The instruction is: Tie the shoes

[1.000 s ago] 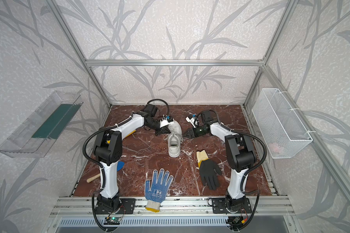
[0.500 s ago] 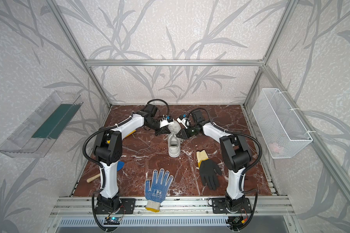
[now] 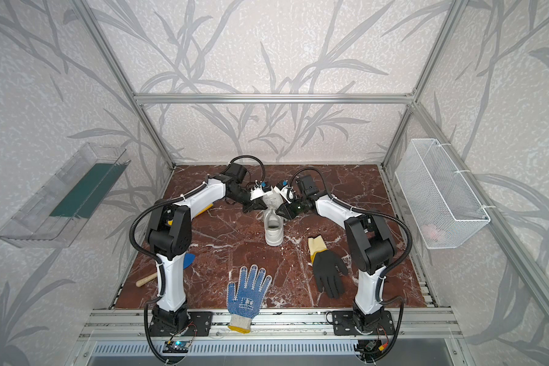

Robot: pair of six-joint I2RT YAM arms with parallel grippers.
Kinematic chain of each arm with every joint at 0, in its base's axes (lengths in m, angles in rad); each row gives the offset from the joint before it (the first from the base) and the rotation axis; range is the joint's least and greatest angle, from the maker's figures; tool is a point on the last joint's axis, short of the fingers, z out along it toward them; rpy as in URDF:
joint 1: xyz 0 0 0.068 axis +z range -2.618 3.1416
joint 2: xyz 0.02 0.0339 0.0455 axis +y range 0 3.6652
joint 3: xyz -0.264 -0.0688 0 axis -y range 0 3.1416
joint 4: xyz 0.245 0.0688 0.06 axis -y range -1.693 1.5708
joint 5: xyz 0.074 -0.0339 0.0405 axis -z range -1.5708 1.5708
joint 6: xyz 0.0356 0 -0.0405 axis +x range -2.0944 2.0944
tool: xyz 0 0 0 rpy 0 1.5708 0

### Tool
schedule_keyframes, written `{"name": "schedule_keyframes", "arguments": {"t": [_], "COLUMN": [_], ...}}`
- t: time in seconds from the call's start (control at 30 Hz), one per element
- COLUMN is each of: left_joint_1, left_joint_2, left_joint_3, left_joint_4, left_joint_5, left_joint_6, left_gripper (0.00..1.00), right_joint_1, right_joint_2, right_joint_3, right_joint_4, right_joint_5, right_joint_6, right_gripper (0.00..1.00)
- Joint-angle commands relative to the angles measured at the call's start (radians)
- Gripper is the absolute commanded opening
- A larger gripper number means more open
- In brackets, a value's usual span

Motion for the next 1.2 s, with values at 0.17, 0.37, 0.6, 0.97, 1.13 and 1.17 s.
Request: {"name": "schedule_keyframes", "arguments": {"t": [0.17,0.37,0.6,0.97,1.13,1.17], "left_joint_1": [-0.004,-0.004,-0.004,-0.004,-0.004,-0.004], "left_joint_2": [0.01,0.011,0.012,0.011,0.01,0.009], "left_joint_3": [0.021,0.021,0.021,0.021,0.018,0.018], "left_joint_4": [-0.049,-0.046,-0.044,-0.042,-0.042,-0.043], "left_joint_5": [0.007,0.008,0.01,0.01,0.009,0.009], "left_joint_6": [0.017,0.017,0.014,0.011,0.011,0.011], "left_gripper": [0.0,0.0,0.0,0.0,0.0,0.0], "right_joint_1": [-0.019,-0.026,-0.029,-0.014,-0.006,-0.005], "right_joint_2": [-0.043,-0.098,-0.073,-0.02,-0.008,-0.006], "right_joint_3": [-0.031,-0.065,-0.043,-0.029,-0.02,-0.019], "right_joint_4": [0.085,0.104,0.093,0.096,0.093,0.093], "right_joint_5": [0.032,0.028,0.019,-0.011,-0.018,-0.023], "right_joint_6": [0.004,-0.005,-0.016,-0.023,-0.03,-0.032], "right_gripper": [0.28,0.29,0.29,0.3,0.3,0.3]}}
